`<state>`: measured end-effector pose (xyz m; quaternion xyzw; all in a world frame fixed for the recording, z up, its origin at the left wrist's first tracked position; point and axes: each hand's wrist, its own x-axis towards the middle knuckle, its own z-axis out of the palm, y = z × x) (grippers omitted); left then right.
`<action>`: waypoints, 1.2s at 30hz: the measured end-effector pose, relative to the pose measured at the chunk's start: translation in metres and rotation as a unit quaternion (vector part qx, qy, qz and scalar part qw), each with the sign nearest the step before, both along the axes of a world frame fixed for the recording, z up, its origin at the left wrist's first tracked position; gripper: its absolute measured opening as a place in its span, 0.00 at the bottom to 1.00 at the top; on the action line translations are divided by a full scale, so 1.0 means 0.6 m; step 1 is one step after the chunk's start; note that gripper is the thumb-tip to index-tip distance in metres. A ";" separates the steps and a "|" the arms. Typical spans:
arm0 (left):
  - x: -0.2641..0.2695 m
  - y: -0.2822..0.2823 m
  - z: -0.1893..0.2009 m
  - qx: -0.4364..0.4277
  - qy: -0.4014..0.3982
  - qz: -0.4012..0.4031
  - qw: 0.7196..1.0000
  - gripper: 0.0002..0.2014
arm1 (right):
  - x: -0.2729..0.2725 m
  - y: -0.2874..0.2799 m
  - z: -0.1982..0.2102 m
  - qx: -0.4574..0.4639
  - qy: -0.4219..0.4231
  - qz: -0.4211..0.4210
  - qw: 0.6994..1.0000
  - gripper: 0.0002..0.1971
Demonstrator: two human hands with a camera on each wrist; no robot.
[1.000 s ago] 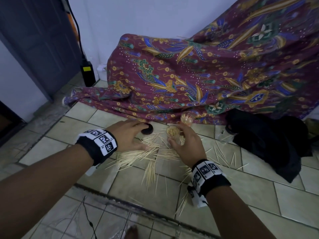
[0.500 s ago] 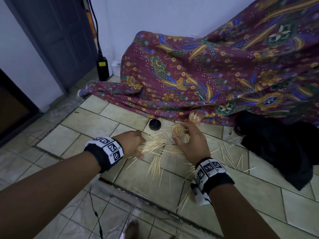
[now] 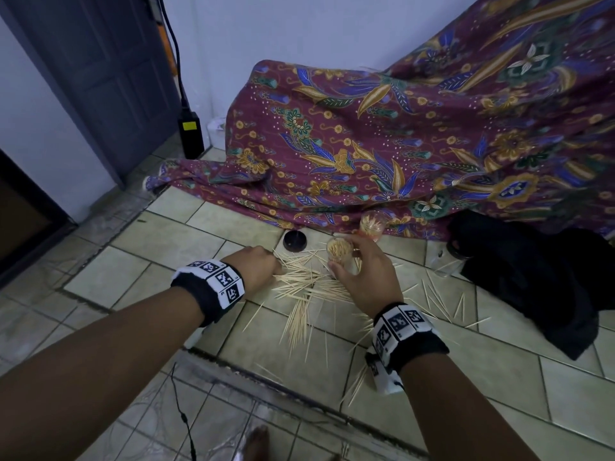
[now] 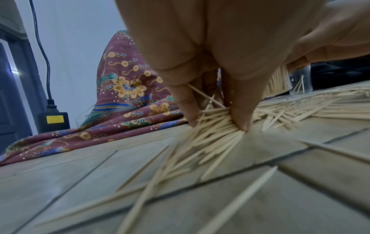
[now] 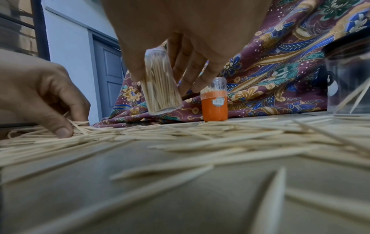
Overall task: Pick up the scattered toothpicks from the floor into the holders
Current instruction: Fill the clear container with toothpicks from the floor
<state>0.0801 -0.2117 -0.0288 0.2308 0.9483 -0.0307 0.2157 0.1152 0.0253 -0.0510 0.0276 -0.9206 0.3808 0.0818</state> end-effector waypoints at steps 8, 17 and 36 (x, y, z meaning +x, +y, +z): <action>-0.014 0.004 0.017 0.031 -0.007 0.010 0.999 0.09 | 0.006 -0.002 0.007 0.004 0.000 -0.006 1.000 0.27; -0.048 0.008 0.087 0.105 -0.024 -0.034 0.994 0.08 | 0.009 -0.005 0.011 0.016 -0.005 -0.011 1.000 0.28; -0.110 0.092 0.181 0.021 0.003 -0.162 0.987 0.08 | 0.003 -0.004 0.007 0.033 0.015 -0.004 0.999 0.27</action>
